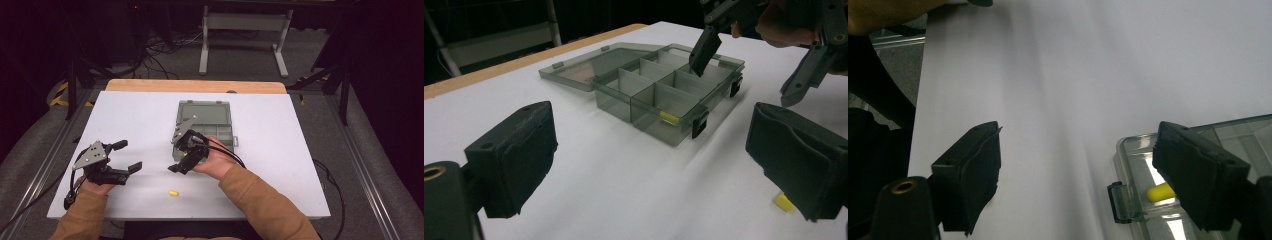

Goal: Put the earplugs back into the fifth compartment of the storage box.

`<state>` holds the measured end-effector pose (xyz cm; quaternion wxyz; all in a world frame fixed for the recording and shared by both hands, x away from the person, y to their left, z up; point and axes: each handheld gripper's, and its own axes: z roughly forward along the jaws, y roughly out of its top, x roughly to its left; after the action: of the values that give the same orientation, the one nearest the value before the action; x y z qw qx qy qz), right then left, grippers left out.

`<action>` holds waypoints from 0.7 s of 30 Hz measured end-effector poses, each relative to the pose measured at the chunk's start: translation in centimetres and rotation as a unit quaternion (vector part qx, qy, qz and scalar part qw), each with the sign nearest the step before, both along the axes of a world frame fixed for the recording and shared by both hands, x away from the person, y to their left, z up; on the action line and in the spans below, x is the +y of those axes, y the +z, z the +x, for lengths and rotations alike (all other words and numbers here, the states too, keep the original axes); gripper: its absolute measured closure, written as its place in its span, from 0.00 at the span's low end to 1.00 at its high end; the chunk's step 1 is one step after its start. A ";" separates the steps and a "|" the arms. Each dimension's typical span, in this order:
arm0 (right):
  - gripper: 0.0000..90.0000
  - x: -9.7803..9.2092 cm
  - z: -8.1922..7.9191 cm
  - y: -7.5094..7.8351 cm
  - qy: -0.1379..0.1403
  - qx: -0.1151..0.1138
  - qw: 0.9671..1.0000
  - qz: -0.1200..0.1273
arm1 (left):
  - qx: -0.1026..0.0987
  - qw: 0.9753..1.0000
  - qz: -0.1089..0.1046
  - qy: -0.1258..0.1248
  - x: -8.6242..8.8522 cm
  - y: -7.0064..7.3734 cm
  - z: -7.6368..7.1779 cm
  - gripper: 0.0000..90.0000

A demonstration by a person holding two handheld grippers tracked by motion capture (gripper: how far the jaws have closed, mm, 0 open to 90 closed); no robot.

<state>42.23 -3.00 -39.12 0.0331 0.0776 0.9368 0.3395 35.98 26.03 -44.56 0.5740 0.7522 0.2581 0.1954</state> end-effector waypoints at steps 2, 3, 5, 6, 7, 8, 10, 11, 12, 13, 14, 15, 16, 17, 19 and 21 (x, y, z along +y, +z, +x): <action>0.23 0.0 -0.4 -0.1 0.002 0.004 1.000 0.000 | -0.001 1.000 -0.001 0.000 0.0 0.0 0.0 0.08; 0.23 0.1 -0.5 -0.1 0.005 0.004 1.000 0.000 | 0.000 1.000 0.000 0.000 0.0 0.0 0.0 0.08; 0.23 0.1 -0.8 -0.3 0.008 0.004 1.000 -0.002 | 0.000 1.000 0.000 0.000 0.0 0.0 0.0 0.08; 0.23 0.2 -0.9 -0.3 0.009 0.004 1.000 -0.003 | 0.000 1.000 0.000 0.000 0.0 0.0 0.0 0.08; 0.24 0.2 -1.2 -0.4 0.012 0.003 1.000 -0.002 | 0.000 1.000 0.000 0.000 0.0 0.0 0.0 0.08; 0.24 0.2 -1.2 -0.4 0.012 0.003 1.000 -0.002 | 0.000 1.000 0.000 0.000 0.0 0.0 0.0 0.08; 0.24 0.3 -1.5 -0.6 0.014 0.003 1.000 -0.005 | 0.001 1.000 0.001 0.000 0.0 0.0 0.0 0.08; 0.25 0.3 -1.6 -0.6 0.016 0.002 1.000 -0.005 | -0.001 1.000 0.004 -0.001 0.0 0.0 0.0 0.08; 0.25 0.3 -1.7 -0.6 0.018 0.001 1.000 -0.003 | 0.000 1.000 0.003 -0.001 0.0 0.0 0.0 0.08; 0.26 0.2 -1.8 -0.6 0.019 0.002 1.000 -0.001 | 0.001 1.000 0.002 0.000 0.0 0.0 0.0 0.08; 0.27 0.2 -1.9 -0.6 0.021 0.005 1.000 0.002 | 0.001 1.000 0.001 0.000 0.0 0.0 0.0 0.08; 0.28 0.2 -2.0 -0.7 0.023 0.005 1.000 0.001 | 0.001 1.000 0.001 0.000 0.0 0.0 0.0 0.08; 0.28 0.2 -2.0 -0.7 0.023 0.005 1.000 0.001 | 0.001 1.000 0.001 0.000 0.0 0.0 0.0 0.08; 0.29 0.2 -2.1 -0.9 0.025 0.004 1.000 -0.002 | 0.001 1.000 0.001 0.000 0.0 0.0 0.0 0.08; 0.30 0.2 -2.4 -1.3 0.026 0.004 1.000 -0.011 | 0.000 1.000 0.000 0.000 0.0 0.0 0.0 0.08; 0.30 0.3 -2.5 -1.6 0.028 0.005 0.999 -0.017 | 0.001 1.000 0.001 0.000 0.0 0.0 0.0 0.08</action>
<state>39.68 -2.74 -40.72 0.0201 0.0522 0.9443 0.3244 35.96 26.02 -44.57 0.5728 0.7532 0.2581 0.1948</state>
